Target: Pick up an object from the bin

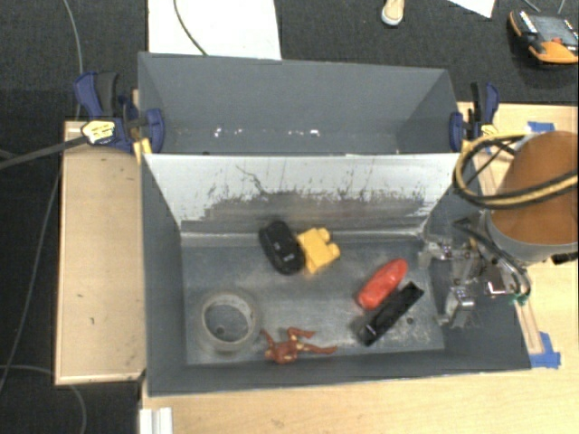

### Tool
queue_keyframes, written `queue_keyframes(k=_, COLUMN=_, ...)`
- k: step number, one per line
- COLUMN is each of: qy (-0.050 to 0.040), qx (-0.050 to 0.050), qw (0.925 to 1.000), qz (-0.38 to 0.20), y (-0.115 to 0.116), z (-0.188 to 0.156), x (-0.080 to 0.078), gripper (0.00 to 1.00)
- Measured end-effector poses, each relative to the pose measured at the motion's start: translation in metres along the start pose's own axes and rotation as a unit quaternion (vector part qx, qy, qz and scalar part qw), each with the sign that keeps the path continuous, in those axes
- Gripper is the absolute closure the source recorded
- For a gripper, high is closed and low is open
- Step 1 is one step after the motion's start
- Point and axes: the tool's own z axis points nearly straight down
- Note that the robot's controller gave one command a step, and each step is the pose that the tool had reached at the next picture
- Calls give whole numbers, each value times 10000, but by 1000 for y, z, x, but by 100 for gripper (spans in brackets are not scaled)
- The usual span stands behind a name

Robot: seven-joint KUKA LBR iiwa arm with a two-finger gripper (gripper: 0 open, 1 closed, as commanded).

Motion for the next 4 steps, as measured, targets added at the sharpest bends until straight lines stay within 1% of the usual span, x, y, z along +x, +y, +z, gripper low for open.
queue_keyframes(k=1, qy=0, qx=0, qw=10000, qz=-4, y=0, z=0, x=0, gripper=0)
queue_keyframes(k=2, qy=-24, qx=0, qw=9978, qz=-656, y=28, z=91, x=-19, gripper=0)
queue_keyframes(k=3, qy=-59, qx=15, qw=9984, qz=-560, y=28, z=88, x=-14, gripper=0)
queue_keyframes(k=4, qy=2, qx=-1, qw=9984, qz=-559, y=28, z=74, x=-14, gripper=0)
